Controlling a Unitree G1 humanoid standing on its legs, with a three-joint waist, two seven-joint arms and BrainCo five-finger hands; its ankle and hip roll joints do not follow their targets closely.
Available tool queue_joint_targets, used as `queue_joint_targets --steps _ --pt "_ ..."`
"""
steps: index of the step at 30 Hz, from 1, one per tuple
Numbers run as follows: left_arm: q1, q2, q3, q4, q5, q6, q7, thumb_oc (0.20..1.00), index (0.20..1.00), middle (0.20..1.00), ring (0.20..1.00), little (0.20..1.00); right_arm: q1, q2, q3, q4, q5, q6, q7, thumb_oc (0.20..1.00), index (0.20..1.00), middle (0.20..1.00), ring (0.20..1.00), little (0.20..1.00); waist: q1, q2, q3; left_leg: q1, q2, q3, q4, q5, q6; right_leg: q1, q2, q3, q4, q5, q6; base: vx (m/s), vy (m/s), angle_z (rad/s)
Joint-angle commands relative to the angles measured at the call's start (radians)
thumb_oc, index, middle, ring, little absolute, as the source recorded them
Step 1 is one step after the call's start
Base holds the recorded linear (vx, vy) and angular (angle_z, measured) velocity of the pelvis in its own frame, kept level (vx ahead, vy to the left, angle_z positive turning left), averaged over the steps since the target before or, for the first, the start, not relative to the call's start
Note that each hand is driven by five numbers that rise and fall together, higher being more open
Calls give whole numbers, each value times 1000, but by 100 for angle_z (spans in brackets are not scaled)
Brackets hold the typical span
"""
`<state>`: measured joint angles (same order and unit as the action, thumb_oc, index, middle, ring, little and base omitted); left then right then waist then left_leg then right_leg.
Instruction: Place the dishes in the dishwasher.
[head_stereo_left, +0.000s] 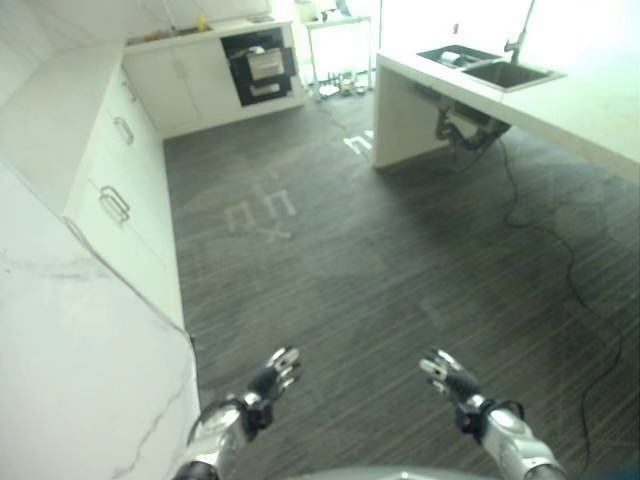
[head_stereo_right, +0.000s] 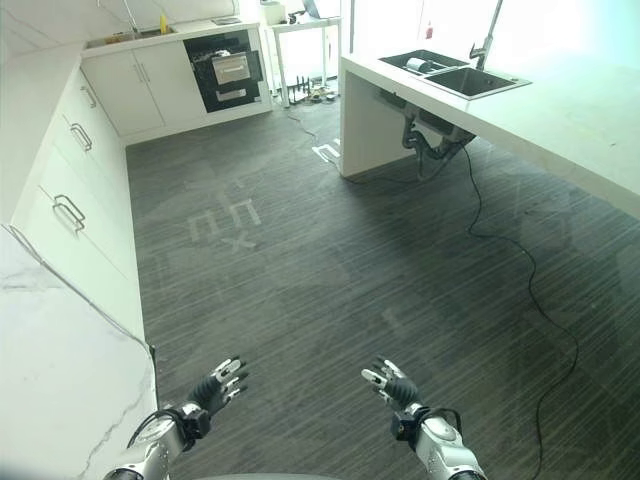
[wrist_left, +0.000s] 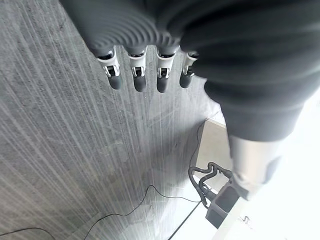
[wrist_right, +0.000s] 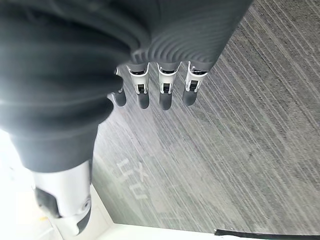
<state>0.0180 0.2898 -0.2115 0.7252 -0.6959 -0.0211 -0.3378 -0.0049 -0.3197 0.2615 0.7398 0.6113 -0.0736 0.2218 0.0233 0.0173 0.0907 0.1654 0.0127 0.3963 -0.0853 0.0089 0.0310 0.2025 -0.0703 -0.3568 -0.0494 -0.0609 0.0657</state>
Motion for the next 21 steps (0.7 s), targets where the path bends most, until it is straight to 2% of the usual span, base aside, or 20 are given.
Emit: queue_joint_targets --steps 1,3,7,8,10,14,21 --pt "-61 -6 17 21 -34 -47 -7 1000 1000 1000 1000 1000 -55 18 -1 15 46 -51 21 1000 1000 1000 1000 1000 -12 -15 -4 37 79 -22 1 -31 -98 6 -74 -43 -23 72 56 0 0 0" --pt "-56 -10 18 20 -57 -42 -14 1000 1000 1000 1000 1000 -52 15 -3 18 43 -42 24 1000 1000 1000 1000 1000 -12 -17 -4 37 79 -23 1 -31 -98 7 -72 -44 -24 72 56 -2 -14 -5" --pt "-43 -22 22 35 -68 -28 32 1000 1000 1000 1000 1000 -49 14 -5 36 36 -41 41 1000 1000 1000 1000 1000 -8 -21 -3 37 83 -23 1 -29 -101 6 -68 -48 -25 73 56 8 -30 -5" --pt "-41 -30 28 39 -68 -26 71 1000 1000 1000 1000 1000 -49 16 -3 36 29 -45 41 1000 1000 1000 1000 1000 -6 -22 -2 35 85 -23 1 -27 -102 4 -67 -50 -26 72 55 -1 -58 -1" --pt "-42 -34 38 38 -82 -13 75 1000 1000 1000 1000 1000 -44 17 3 20 20 -41 34 1000 1000 1000 1000 1000 -6 -23 0 33 88 -22 1 -25 -104 3 -66 -53 -25 72 54 -7 -60 -1" --pt "-31 -34 39 37 6 -18 103 1000 1000 1000 1000 1000 -36 17 19 -8 7 -25 46 1000 1000 1000 1000 1000 -7 -23 7 30 98 -17 1 -16 -112 1 -58 -58 -27 70 51 6 -92 2" --pt "-15 -33 37 -20 -9 -8 124 1000 1000 1000 1000 1000 -22 0 27 -51 25 -4 82 1000 1000 1000 1000 1000 -6 -25 21 14 115 -18 31 4 -137 -5 -35 -57 -27 57 27 50 -124 6"
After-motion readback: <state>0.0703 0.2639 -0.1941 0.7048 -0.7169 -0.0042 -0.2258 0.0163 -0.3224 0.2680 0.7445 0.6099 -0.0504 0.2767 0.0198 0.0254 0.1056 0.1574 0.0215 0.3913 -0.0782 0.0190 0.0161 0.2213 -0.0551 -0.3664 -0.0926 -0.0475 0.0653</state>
